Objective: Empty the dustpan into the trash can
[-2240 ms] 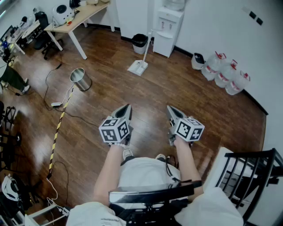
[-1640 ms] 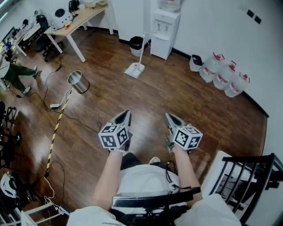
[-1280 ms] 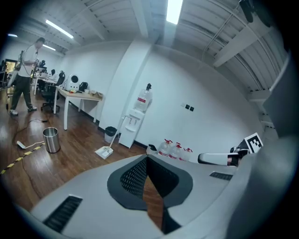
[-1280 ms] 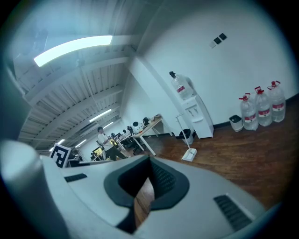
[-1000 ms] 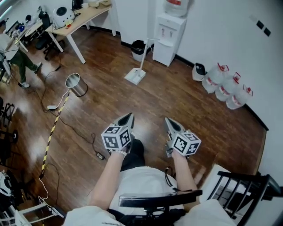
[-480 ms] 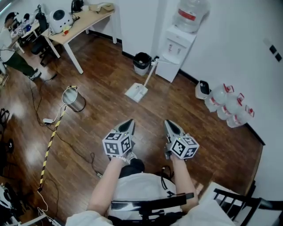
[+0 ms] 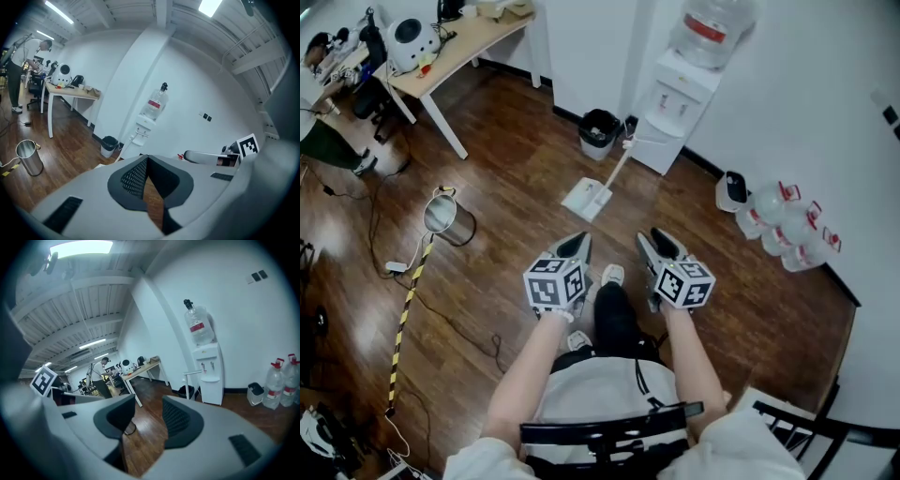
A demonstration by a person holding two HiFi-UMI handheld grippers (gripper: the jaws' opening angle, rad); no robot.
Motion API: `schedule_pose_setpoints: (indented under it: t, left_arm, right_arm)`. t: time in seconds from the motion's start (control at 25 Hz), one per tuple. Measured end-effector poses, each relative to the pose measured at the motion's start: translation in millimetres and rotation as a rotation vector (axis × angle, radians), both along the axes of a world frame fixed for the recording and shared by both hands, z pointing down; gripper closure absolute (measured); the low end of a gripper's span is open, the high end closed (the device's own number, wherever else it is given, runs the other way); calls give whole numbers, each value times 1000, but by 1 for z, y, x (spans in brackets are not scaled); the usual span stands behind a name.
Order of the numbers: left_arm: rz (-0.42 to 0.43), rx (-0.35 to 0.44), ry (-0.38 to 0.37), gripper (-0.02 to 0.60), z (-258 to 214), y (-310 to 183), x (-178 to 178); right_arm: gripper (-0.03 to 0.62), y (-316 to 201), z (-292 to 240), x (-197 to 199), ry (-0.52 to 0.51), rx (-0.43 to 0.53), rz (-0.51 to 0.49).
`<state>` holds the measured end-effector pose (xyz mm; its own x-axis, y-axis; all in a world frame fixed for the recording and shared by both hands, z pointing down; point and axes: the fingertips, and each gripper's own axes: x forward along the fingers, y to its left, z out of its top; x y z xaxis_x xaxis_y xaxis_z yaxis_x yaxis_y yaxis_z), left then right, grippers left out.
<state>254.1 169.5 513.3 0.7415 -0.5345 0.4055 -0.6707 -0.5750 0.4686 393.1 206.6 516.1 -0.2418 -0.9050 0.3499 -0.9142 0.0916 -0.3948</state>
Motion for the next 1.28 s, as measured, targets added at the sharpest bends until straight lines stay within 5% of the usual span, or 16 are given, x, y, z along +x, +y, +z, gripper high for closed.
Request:
schedule_pose_setpoints:
  t: [0.6,1.28]
  left_arm:
    - [71,-67,-66,586,54,-148,122]
    - [-45,-207,-72,586,113,-252,150]
  right_arm:
    - [297,-200,88,93,114,-146,29]
    - [264,-360,197,132,224,-212,-44]
